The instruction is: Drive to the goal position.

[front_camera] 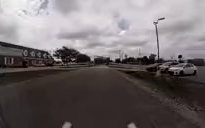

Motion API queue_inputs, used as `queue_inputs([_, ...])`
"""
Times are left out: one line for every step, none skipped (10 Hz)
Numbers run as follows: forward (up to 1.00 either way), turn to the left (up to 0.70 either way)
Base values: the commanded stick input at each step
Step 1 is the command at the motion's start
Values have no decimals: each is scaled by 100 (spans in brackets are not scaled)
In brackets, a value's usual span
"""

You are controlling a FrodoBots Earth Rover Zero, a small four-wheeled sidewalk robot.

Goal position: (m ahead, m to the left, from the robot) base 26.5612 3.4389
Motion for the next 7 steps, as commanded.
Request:
queue_inputs([60,0])
queue_inputs([60,0])
queue_inputs([60,0])
queue_inputs([60,0])
queue_inputs([60,0])
queue_inputs([60,0])
queue_inputs([60,0])
